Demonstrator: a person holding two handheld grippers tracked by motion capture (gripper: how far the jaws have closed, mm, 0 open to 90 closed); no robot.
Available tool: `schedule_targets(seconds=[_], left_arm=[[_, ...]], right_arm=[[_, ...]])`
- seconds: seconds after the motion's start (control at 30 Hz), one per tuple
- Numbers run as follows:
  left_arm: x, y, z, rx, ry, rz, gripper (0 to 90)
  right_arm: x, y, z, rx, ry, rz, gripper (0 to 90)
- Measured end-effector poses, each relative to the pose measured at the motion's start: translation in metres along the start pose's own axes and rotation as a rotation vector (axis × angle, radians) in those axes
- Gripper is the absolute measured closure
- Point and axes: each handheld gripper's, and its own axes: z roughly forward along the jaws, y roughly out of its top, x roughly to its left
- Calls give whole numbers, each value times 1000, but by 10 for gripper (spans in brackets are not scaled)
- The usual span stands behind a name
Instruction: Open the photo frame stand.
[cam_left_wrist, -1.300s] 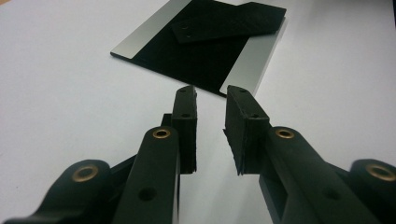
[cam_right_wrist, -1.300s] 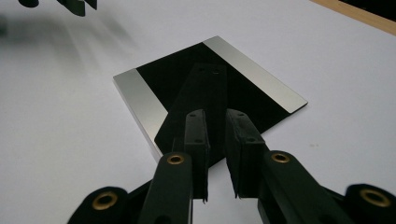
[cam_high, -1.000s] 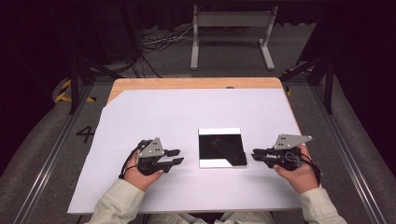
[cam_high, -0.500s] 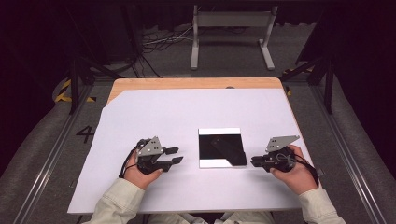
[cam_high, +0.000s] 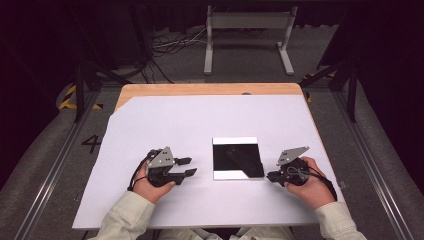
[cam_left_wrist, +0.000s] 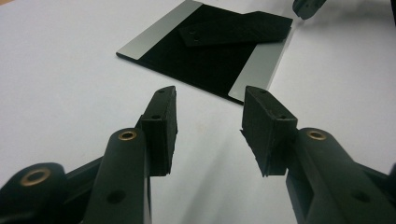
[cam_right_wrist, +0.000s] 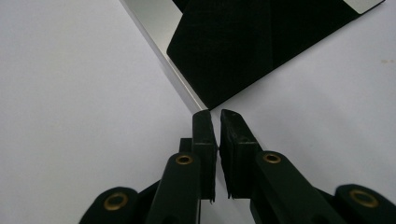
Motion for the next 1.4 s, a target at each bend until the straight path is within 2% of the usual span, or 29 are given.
schedule_targets(seconds=[0.8, 0.97, 1.17, 1.4], left_arm=[[-2, 0, 1, 2, 9, 6, 561], [-1, 0, 1, 8, 12, 4, 561], [2, -2, 1, 17, 38, -6, 563], [2, -3, 2, 27, 49, -13, 563]], right_arm=[[7, 15, 13, 117, -26, -35, 889], [5, 13, 13, 102, -23, -29, 900], [5, 13, 9, 78, -26, -24, 900], [4, 14, 0, 7, -18, -13, 900]])
